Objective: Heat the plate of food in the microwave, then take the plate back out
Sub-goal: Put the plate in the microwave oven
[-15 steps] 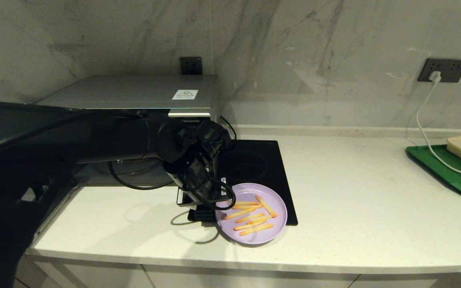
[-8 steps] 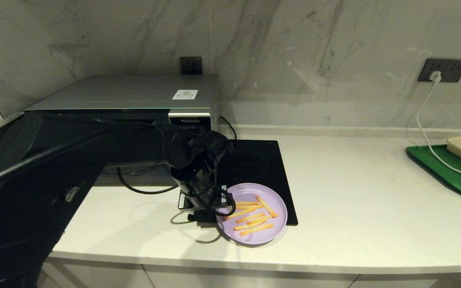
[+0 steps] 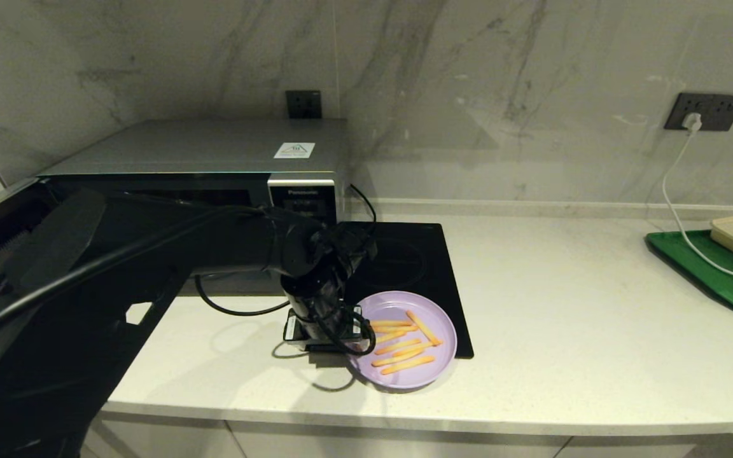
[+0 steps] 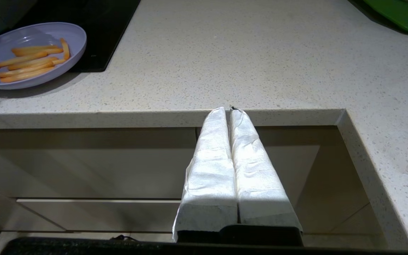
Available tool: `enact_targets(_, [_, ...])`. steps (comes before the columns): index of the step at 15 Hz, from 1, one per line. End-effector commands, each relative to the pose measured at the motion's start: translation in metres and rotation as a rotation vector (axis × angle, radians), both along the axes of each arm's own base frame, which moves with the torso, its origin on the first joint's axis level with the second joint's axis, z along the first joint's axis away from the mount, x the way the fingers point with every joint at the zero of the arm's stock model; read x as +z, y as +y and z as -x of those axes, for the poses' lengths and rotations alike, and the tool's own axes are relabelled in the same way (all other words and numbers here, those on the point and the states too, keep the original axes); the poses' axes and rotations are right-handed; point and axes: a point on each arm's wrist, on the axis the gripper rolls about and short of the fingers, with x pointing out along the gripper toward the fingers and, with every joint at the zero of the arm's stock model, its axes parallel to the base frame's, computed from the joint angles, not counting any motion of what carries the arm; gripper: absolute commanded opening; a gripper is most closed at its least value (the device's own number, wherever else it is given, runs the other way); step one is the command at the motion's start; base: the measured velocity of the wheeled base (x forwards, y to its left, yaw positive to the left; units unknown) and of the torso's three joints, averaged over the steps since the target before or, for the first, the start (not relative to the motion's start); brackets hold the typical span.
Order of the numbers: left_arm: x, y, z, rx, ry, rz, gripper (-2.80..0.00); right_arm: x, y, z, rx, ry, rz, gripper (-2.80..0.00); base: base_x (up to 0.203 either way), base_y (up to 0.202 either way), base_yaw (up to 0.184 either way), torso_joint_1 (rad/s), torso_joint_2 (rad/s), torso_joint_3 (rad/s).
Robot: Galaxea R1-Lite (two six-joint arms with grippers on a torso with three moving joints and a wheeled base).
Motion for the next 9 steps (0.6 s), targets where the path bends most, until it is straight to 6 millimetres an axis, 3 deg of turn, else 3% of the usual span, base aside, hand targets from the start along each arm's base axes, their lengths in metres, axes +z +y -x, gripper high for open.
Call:
enact_targets(1, [-0.0074,-0.0010,-0.0024,0.007,0.015,-0.011,0.00,-0.0001,0.0000,-0.0001,0.000,0.002,-0.001,-2.80,0.000,0.000,0.000,0.000,0.00,0.000])
enact_targets(9, [-0.0119,-0.0080,-0.0111,0.004,0.005,-0.008,0.00,-0.0001,0.0000,-0.0001,0.000,0.002,-0.001,-2.80,0.000,0.000,0.000,0.000,0.00,0.000])
